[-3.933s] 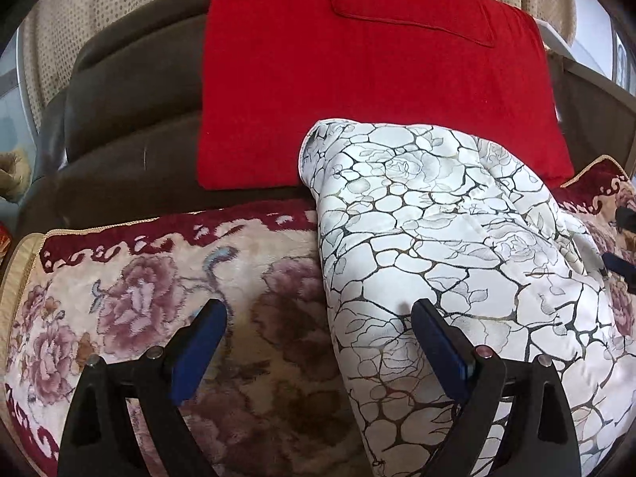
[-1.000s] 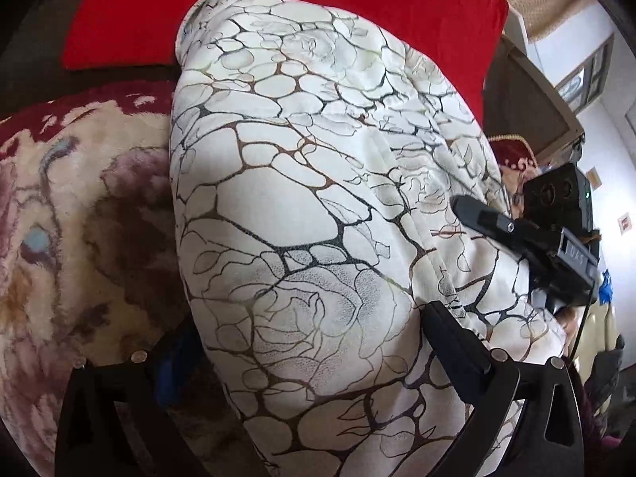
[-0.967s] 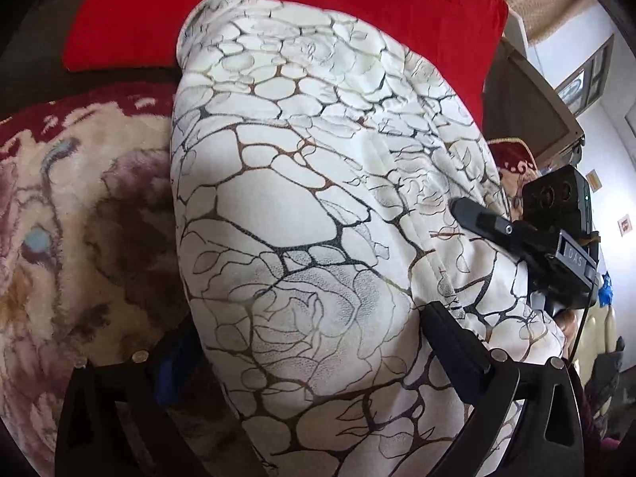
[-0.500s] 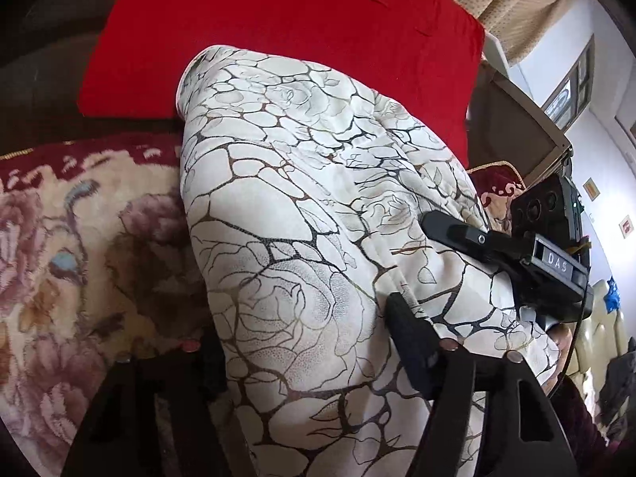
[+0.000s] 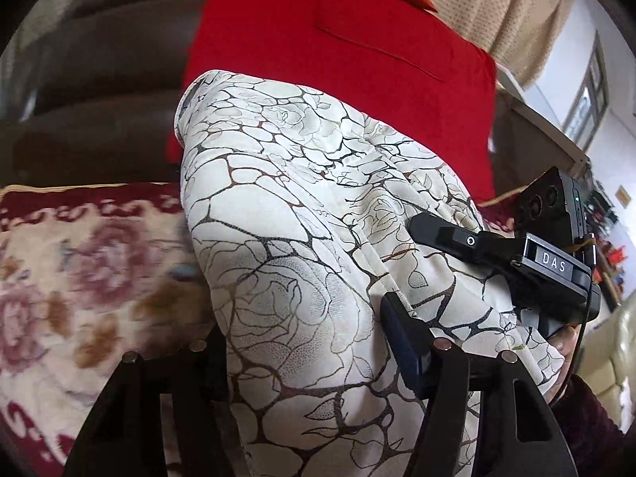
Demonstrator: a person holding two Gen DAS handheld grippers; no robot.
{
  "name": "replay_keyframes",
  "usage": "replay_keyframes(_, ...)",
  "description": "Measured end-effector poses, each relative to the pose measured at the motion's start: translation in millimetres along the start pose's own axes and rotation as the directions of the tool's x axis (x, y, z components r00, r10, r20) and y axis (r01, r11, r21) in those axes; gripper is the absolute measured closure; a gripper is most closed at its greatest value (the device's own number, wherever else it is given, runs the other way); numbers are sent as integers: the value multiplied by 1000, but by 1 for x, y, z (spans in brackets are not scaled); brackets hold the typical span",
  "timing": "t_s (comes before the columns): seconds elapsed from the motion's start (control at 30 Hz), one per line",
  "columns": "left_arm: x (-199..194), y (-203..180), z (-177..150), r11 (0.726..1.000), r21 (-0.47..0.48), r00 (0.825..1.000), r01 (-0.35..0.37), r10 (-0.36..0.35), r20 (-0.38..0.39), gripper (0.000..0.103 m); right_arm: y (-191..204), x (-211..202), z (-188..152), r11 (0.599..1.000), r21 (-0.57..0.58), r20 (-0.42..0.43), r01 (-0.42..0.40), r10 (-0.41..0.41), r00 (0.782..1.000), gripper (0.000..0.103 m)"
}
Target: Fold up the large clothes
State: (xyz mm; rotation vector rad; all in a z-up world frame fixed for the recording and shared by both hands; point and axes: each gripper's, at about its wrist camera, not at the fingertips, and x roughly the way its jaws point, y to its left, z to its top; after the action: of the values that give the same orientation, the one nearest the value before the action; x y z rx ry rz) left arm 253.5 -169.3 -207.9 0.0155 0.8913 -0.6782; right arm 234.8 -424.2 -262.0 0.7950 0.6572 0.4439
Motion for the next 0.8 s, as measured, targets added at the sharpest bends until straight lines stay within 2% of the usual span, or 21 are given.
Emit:
replay_keyframes(0.13, -12, 18, -9, 997, -24, 997, -74, 74, -5, 39, 10, 30, -9, 999, 15, -34, -34, 34, 999, 53)
replay_keyframes(0.3, 2, 30, -29, 984, -23, 981, -176, 174, -82, 39, 5, 59, -27, 999, 47, -95, -6, 11, 995, 53)
replay_keyframes(0.47, 5, 18, -30, 976, 13, 973, -215, 216, -80, 39, -16, 64, -35, 990, 144, -111, 10, 6, 994, 53)
replay_keyframes(0.57, 8, 11, -33, 967, 49, 964, -250, 253, -83, 39, -24, 66, -39, 988, 133, -139, 72, -54, 989, 53)
replay_keyframes(0.8, 7, 20, -28, 958, 79, 956, -275, 281, -84, 37, -26, 70, -45, 982, 100, -177, 158, -138, 974, 50)
